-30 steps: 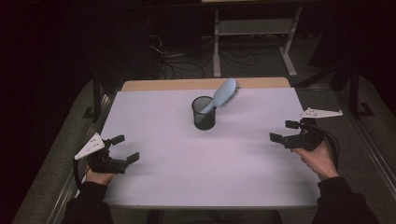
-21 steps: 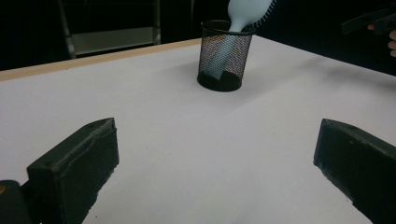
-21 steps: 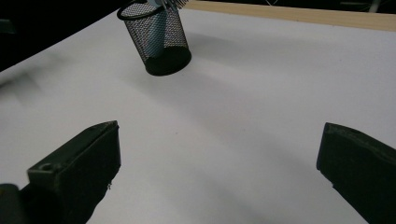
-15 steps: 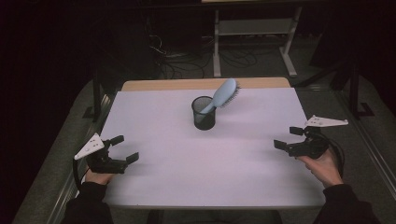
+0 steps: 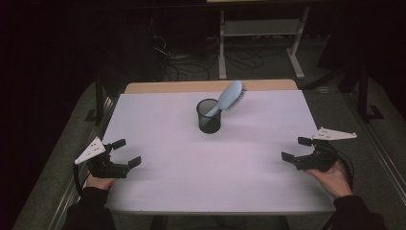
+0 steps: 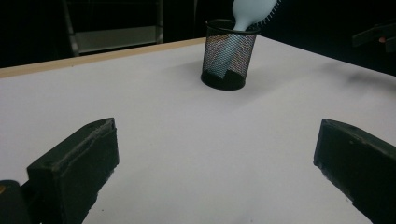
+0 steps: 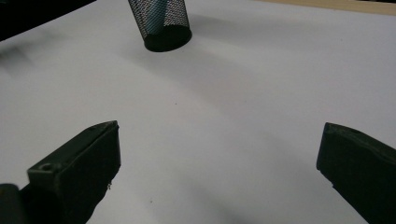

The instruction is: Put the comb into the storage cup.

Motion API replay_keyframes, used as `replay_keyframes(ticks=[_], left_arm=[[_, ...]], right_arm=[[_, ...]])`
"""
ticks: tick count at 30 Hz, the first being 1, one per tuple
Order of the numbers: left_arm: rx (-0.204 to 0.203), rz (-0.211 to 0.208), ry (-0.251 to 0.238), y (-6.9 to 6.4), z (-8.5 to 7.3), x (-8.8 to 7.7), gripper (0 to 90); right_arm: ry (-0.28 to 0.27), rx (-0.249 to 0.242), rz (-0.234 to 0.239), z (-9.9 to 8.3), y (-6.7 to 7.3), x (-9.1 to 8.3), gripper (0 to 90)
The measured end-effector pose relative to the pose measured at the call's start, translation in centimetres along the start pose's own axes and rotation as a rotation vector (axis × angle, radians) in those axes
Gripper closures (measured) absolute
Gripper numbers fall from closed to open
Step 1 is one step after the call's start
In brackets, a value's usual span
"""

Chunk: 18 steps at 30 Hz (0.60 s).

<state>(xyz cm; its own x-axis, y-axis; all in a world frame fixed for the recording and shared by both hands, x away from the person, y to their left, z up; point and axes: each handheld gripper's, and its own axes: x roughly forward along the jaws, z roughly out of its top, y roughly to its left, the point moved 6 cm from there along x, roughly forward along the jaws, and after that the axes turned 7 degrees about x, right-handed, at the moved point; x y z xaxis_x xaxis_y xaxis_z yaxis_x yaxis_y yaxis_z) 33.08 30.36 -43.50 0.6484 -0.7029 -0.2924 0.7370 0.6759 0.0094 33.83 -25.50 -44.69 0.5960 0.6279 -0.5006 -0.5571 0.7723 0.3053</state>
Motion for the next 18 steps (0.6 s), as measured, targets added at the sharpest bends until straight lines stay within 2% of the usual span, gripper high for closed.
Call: replay_keyframes(ticks=[12, 18], left_arm=[[-0.003, 0.001, 0.009, 0.0, -0.3, -0.1, 0.0], [-0.007, -0.003, 0.012, 0.0, -0.6, -0.1, 0.0]], right_arm=[[-0.016, -0.021, -0.008, -1.2, 0.3, -0.5, 0.0], [0.007, -0.032, -0.019, -1.7, 0.4, -0.5, 0.0]])
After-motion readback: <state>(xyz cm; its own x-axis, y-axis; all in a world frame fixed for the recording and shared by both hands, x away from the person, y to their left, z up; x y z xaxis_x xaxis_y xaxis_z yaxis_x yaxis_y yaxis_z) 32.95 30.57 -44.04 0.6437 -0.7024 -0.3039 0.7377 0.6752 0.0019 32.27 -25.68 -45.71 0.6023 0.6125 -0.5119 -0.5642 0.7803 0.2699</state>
